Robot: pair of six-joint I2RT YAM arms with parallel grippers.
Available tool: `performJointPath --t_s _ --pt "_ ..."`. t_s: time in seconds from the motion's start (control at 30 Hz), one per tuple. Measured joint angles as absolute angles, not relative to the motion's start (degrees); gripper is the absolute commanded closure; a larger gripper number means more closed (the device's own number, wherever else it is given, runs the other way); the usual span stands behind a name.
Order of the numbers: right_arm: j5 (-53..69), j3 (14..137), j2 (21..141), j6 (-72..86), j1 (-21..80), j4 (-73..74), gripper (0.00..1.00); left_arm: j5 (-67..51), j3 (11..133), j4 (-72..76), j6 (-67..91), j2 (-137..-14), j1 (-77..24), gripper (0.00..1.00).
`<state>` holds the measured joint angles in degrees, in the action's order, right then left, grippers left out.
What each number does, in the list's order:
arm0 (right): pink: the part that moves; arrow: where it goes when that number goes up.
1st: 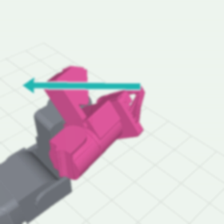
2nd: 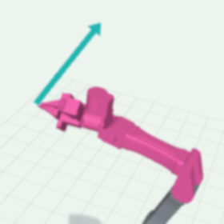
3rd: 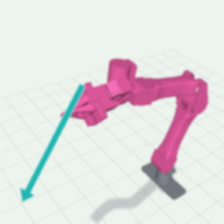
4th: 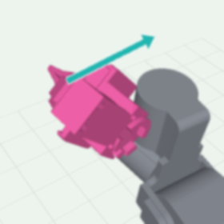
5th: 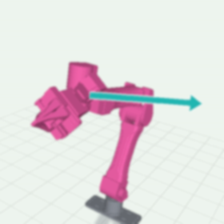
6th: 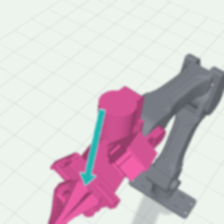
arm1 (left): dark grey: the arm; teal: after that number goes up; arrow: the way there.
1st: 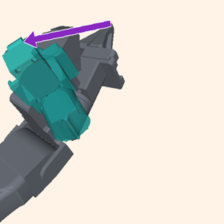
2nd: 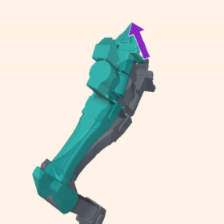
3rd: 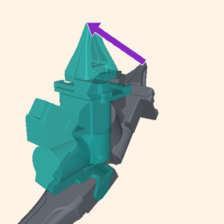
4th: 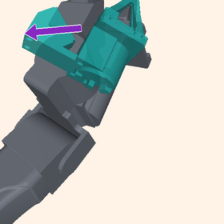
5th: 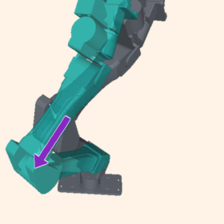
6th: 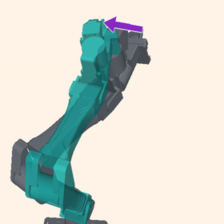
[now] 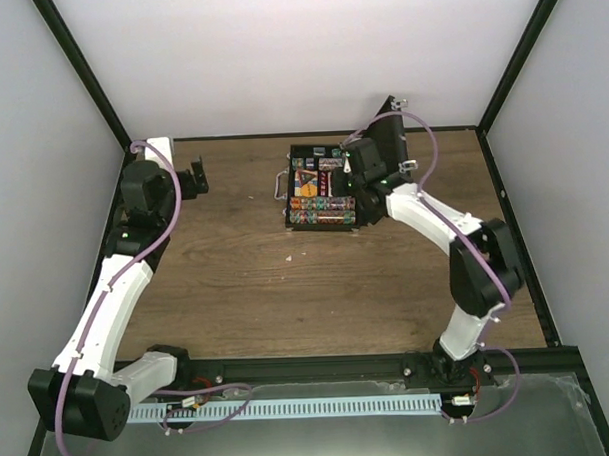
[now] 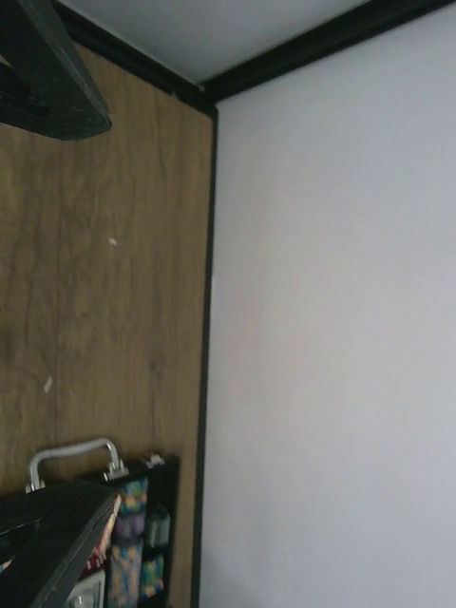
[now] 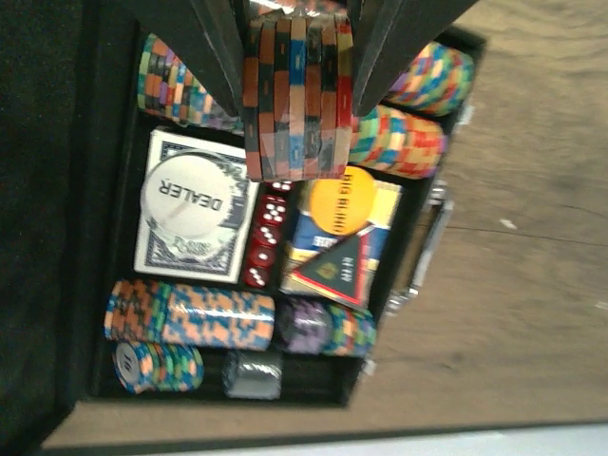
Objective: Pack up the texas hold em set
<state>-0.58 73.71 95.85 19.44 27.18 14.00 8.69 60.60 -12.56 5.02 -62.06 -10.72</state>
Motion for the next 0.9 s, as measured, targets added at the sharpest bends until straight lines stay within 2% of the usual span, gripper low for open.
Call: performJointPath --t_s 0.5,0.73,0.9 --pt "-6.2 97.9 122.5 18.5 27.2 18.2 0.99 15.4 57.1 -12.6 3.2 -62.1 -8.6 0.00" --pt "-8.2 111.1 132.4 19.2 26.9 20.5 0.99 15.6 56.4 -12.5 2.7 -62.0 -7.9 0.00" --pt "-8.8 114.6 135.7 19.9 26.7 21.1 0.99 15.4 56.4 -12.5 2.5 -62.0 -7.7 0.00"
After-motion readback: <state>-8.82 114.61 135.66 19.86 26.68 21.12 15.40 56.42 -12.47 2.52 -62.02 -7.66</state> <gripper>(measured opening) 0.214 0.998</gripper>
